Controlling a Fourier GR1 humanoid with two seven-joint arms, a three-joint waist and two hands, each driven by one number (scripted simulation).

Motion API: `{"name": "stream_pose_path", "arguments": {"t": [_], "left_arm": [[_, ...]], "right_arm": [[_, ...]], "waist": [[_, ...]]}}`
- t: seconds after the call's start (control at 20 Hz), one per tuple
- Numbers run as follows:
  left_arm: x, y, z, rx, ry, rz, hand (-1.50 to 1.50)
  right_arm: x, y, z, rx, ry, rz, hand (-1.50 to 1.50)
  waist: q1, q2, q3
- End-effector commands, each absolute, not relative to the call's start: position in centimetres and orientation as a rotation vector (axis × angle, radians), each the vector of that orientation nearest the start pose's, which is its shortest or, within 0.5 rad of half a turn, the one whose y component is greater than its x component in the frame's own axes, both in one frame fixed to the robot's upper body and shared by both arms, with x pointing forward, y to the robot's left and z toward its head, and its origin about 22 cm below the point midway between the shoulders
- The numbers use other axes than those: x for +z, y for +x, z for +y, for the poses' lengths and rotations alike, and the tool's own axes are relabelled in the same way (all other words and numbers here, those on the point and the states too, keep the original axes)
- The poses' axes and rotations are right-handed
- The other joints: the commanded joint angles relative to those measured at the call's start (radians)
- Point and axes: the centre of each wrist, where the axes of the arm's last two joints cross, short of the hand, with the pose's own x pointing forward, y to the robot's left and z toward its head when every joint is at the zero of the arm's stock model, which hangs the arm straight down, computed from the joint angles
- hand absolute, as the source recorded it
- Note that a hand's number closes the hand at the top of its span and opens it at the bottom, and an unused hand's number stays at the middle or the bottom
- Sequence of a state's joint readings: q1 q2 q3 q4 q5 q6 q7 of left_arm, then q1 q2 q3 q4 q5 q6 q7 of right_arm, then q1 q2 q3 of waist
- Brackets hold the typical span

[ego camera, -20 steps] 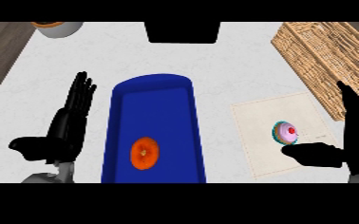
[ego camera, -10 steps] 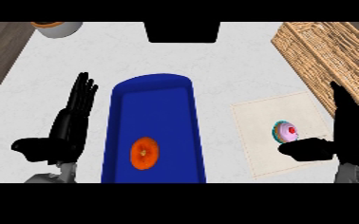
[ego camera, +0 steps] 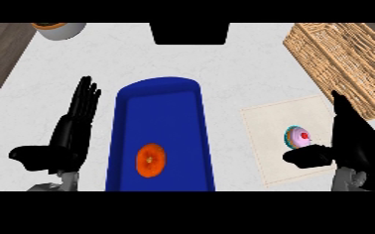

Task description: Pick the cupcake from the placemat and place it in the basket

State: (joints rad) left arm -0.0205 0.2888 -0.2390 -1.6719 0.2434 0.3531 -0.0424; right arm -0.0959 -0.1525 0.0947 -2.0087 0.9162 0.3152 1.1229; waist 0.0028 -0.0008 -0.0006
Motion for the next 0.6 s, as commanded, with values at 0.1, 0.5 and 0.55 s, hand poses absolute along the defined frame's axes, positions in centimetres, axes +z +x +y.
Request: {"name": "stream_pose_path", "arguments": {"t": [0.1,0.5,0.55], "left_arm": [[3.5,25.5,24.9,0.048,0.091,-1.672,0.0],[4.1,24.7,24.8,0.047,0.097,-1.679,0.0],[3.1,23.9,25.4,0.061,0.098,-1.667,0.0]], "right_arm": [[11.5,25.7,-22.1,0.388,-1.093,-0.639,-1.5],[8.3,24.1,-19.6,0.393,-1.116,-0.634,-1.5],[10.2,23.7,-21.4,0.378,-1.117,-0.638,-1.5]], "waist": [[0.001,0.003,0.0],[-0.001,0.001,0.001],[-0.002,0.0,0.0]]}}
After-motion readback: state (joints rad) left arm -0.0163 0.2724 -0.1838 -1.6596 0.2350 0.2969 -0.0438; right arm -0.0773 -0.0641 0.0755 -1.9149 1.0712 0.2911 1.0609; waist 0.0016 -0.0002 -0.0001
